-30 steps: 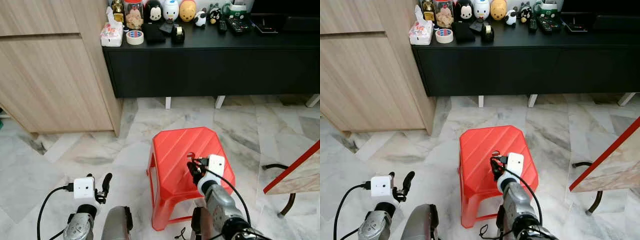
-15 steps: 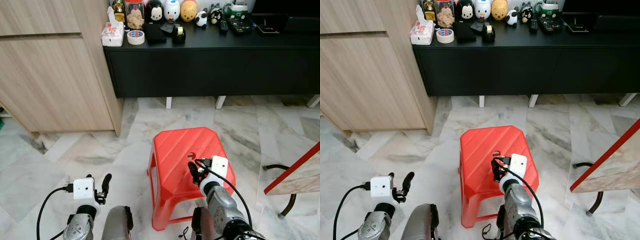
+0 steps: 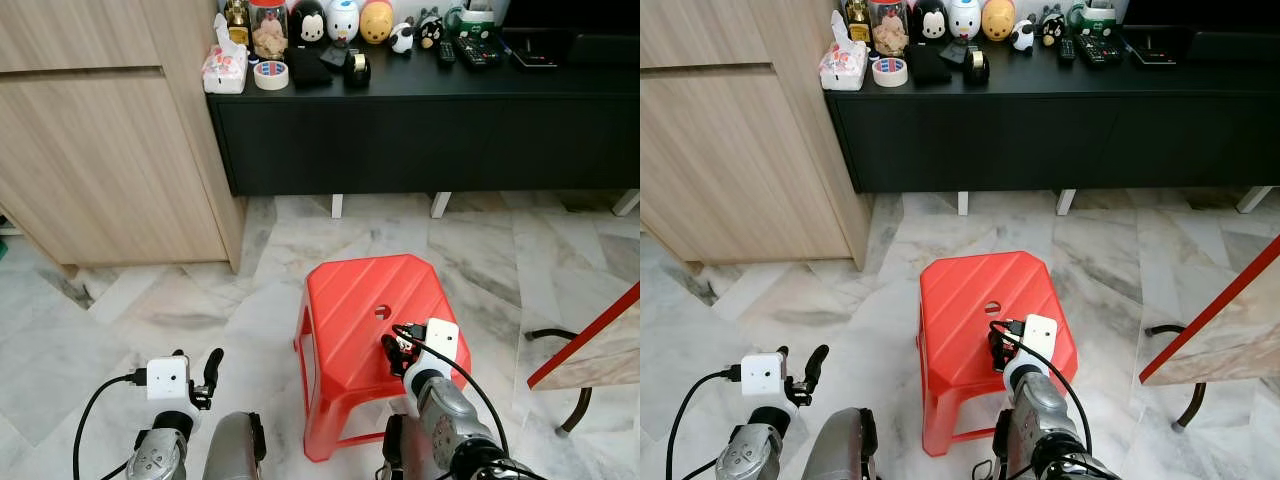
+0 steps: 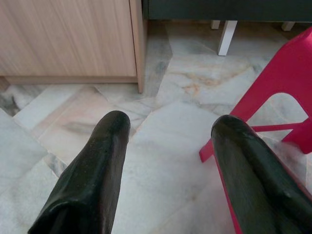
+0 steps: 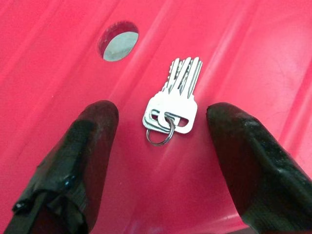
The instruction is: Hang keys on a hook
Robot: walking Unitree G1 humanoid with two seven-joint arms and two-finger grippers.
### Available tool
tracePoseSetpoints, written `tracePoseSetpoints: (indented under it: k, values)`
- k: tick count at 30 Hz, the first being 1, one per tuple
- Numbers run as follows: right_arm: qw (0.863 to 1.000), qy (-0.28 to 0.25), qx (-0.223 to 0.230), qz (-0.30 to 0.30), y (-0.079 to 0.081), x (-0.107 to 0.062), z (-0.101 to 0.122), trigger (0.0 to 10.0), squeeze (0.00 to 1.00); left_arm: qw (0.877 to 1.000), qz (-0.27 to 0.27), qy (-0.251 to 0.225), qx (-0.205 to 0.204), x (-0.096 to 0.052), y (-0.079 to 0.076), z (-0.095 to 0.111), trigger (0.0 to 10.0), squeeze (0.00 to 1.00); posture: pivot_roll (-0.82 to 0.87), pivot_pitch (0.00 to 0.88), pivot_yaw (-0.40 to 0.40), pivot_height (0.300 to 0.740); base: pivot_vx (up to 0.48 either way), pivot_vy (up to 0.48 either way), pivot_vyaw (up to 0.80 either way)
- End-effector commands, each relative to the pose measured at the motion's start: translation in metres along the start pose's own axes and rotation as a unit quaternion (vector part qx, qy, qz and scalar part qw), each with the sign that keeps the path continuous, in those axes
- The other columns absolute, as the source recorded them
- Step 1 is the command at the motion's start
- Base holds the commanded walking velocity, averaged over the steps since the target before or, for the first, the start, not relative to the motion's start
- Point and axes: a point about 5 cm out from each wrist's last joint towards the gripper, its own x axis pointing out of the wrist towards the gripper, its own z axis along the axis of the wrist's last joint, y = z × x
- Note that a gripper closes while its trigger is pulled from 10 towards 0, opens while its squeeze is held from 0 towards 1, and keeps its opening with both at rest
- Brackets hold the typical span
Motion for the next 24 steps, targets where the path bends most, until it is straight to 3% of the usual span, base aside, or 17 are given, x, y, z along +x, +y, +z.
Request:
tracePoseSetpoints:
  k: [1, 4, 6, 7, 8, 10, 24]
  values:
    - [1.000, 0.012, -0.005, -0.002, -0.0011, -0.0001, -0.0025, 10.0, 0.00, 1.000, 0.000, 0.012, 0.008, -0.0054, 0.0020, -0.0063, 10.0, 0.00, 0.11, 0.094, -0.042, 0.591, 0.000, 0.000, 0.00]
    - [1.000, 0.012, -0.006, -0.002, -0.0013, 0.0003, -0.0012, 10.0, 0.00, 1.000, 0.001, 0.012, 0.008, -0.0057, 0.0020, -0.0065, 10.0, 0.00, 0.12, 0.095, -0.043, 0.591, 0.000, 0.000, 0.00]
    - [1.000, 0.017, -0.011, -0.005, -0.0020, 0.0007, -0.0009, 8.7, 0.00, 1.000, 0.001, 0.012, 0.008, -0.0059, 0.0020, -0.0067, 10.0, 0.00, 0.11, 0.092, -0.042, 0.591, 0.000, 0.000, 0.00]
    - [1.000, 0.020, -0.012, -0.006, -0.0022, 0.0007, -0.0013, 5.5, 0.00, 1.000, 0.000, 0.012, 0.008, -0.0060, 0.0020, -0.0068, 10.0, 0.00, 0.11, 0.092, -0.042, 0.591, 0.000, 0.000, 0.00]
    - [1.000, 0.021, -0.013, -0.006, -0.0023, 0.0007, -0.0017, 5.5, 0.00, 1.000, 0.000, 0.012, 0.008, -0.0060, 0.0019, -0.0069, 10.0, 0.00, 0.11, 0.092, -0.042, 0.591, 0.000, 0.000, 0.00]
    - [0.999, 0.029, -0.020, -0.001, -0.0015, 0.0007, -0.0032, 0.0, 0.00, 1.000, 0.000, 0.013, 0.007, -0.0059, 0.0019, -0.0069, 10.0, 0.00, 0.11, 0.095, -0.042, 0.591, 0.000, 0.000, 0.00]
    - [0.998, 0.045, -0.044, -0.006, -0.0037, -0.0006, -0.0086, 0.0, 0.00, 1.000, -0.004, 0.018, 0.005, -0.0067, -0.0002, -0.0091, 10.0, 0.00, 0.11, 0.103, -0.042, 0.591, 0.000, 0.000, 0.00]
